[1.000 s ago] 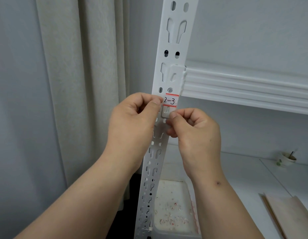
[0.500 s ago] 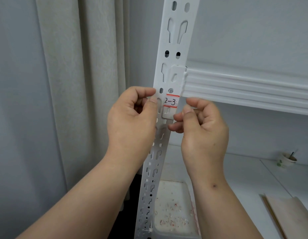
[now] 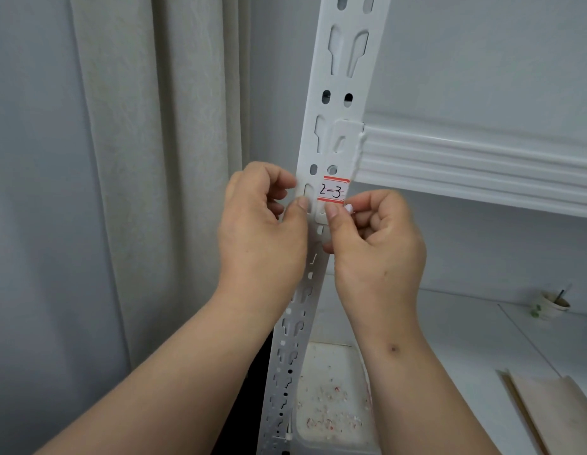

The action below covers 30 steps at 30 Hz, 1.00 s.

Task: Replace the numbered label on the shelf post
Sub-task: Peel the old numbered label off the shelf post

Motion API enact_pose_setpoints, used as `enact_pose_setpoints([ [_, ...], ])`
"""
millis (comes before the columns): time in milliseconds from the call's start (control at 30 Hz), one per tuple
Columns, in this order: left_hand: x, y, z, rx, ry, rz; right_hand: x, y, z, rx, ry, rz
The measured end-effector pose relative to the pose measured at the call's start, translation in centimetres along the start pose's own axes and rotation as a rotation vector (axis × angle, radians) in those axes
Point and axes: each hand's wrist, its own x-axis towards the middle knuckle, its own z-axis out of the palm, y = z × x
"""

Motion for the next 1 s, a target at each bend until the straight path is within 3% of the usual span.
enact_pose_setpoints([
  [867,-2.0,0.9,0.4,-0.182,-0.019,-0.173,0.1,0.7,0.5,0.013,-0.008,-0.016],
  [1000,-1.9,1.1,0.6,-0.305,-0.036,-0.276,0.1,0.6,0.4,0.012,-0.012,-0.022],
])
